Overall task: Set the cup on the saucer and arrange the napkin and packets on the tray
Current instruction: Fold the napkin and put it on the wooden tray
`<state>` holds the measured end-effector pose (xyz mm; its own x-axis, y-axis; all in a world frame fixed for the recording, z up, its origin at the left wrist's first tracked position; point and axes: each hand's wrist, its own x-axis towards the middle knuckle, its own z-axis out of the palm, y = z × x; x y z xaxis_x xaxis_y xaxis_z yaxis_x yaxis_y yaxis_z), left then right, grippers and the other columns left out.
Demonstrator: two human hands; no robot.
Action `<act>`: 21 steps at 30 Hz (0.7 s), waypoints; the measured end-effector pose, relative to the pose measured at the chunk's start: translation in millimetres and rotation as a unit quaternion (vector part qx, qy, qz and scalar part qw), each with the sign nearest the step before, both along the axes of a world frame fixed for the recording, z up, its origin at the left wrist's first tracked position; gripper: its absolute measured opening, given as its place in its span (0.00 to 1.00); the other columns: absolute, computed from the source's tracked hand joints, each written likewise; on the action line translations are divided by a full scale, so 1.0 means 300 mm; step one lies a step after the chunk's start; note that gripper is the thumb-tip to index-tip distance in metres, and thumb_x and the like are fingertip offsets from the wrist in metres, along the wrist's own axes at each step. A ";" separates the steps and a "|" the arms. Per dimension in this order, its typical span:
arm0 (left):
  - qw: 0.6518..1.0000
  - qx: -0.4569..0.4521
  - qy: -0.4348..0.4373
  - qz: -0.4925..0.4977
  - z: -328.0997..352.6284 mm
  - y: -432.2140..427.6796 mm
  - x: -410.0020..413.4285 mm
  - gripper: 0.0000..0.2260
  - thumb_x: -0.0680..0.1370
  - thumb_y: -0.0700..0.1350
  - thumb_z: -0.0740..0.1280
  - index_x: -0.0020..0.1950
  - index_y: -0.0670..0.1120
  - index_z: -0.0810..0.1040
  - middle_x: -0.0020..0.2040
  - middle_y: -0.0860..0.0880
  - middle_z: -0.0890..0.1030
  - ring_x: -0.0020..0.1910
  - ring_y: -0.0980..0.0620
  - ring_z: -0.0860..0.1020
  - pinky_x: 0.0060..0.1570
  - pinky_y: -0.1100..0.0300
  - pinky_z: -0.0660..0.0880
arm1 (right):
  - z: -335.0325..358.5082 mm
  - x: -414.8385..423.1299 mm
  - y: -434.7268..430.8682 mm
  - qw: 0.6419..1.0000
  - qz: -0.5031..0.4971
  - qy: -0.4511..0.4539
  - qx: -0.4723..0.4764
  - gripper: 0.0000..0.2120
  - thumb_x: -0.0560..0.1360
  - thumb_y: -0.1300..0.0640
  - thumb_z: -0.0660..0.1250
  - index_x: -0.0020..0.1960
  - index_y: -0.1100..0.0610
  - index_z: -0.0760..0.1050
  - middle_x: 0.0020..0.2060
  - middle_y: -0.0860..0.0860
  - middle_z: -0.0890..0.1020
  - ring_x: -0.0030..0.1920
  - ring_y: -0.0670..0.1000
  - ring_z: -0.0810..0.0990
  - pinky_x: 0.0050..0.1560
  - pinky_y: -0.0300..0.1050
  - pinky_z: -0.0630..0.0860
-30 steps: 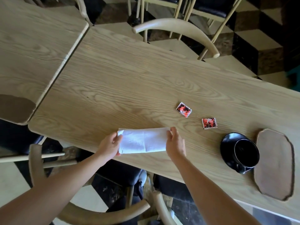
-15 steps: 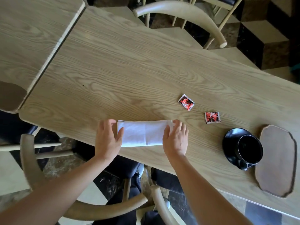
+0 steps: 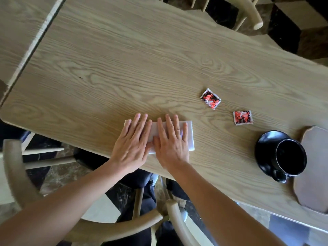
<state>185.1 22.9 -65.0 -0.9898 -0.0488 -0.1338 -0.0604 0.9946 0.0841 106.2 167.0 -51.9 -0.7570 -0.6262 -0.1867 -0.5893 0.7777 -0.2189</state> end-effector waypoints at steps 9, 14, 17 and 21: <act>1.000 -0.009 -0.001 -0.018 0.011 -0.034 -0.020 0.31 0.82 0.59 0.48 0.79 0.41 0.50 0.80 0.40 0.50 0.80 0.42 0.46 0.77 0.44 0.50 | 0.031 -0.017 0.039 0.997 -0.076 0.012 0.031 0.29 0.80 0.42 0.49 0.78 0.53 0.55 0.70 0.60 0.67 0.75 0.63 0.58 0.75 0.67 0.48; 0.999 -0.008 0.002 -0.036 0.000 -0.054 -0.020 0.33 0.80 0.61 0.49 0.80 0.43 0.50 0.81 0.41 0.49 0.80 0.42 0.47 0.77 0.44 0.52 | -0.002 -0.023 0.106 0.998 -0.044 -0.001 0.053 0.33 0.81 0.40 0.45 0.80 0.57 0.48 0.79 0.58 0.52 0.79 0.58 0.41 0.77 0.64 0.43; 0.999 -0.009 0.009 -0.052 -0.002 -0.061 -0.022 0.33 0.80 0.63 0.50 0.80 0.47 0.51 0.81 0.42 0.49 0.80 0.41 0.47 0.76 0.43 0.52 | -0.019 -0.014 0.138 0.998 -0.029 0.007 0.061 0.36 0.80 0.38 0.46 0.80 0.59 0.44 0.80 0.57 0.46 0.79 0.58 0.40 0.77 0.64 0.45; 0.998 -0.011 0.006 -0.062 0.004 -0.068 -0.026 0.31 0.79 0.64 0.50 0.80 0.54 0.50 0.81 0.41 0.48 0.80 0.40 0.47 0.76 0.42 0.51 | -0.018 -0.020 0.153 0.996 -0.024 -0.002 0.081 0.36 0.80 0.37 0.45 0.80 0.56 0.40 0.80 0.57 0.42 0.79 0.59 0.38 0.76 0.65 0.46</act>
